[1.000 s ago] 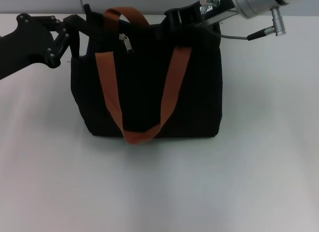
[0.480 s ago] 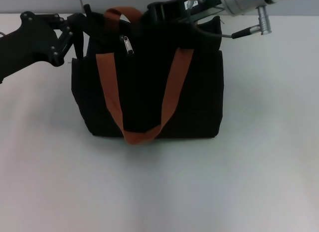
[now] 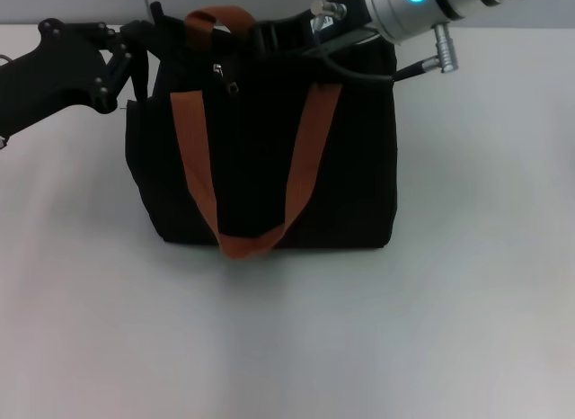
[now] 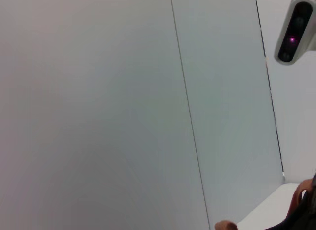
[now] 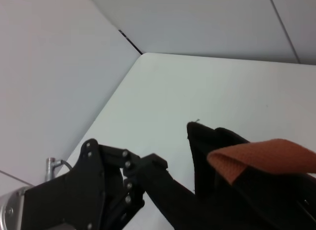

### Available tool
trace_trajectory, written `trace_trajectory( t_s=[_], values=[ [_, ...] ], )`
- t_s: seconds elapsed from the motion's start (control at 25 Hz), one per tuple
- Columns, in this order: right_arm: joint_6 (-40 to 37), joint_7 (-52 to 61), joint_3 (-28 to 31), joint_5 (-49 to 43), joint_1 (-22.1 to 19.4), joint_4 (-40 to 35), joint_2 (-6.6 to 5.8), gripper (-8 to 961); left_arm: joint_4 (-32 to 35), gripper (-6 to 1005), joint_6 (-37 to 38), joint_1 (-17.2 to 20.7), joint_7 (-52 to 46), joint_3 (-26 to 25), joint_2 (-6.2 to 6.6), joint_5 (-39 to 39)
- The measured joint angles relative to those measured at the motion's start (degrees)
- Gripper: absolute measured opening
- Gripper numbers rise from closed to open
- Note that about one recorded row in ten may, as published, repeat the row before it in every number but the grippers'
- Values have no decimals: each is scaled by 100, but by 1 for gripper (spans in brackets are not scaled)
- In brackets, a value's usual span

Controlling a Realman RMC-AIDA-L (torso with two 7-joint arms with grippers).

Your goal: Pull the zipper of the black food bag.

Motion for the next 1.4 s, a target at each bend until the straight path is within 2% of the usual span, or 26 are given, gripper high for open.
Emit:
trace_trajectory(
  t_s=[0.32, 0.72, 1.12, 1.4],
  values=[
    [86, -7, -89, 165, 237, 313, 16, 194, 28, 28, 45, 0, -10, 5, -29, 5],
    [-42, -46, -49, 231, 86, 199, -27, 195, 35, 28, 63, 0, -65, -23, -25, 7],
    [-271, -4, -6, -15, 2, -224, -36, 199, 36, 27, 64, -1, -250, -26, -6, -11],
    [-120, 1, -41, -13, -10, -153, -27, 257, 43, 28, 119, -19, -367, -2, 9, -69]
  ],
)
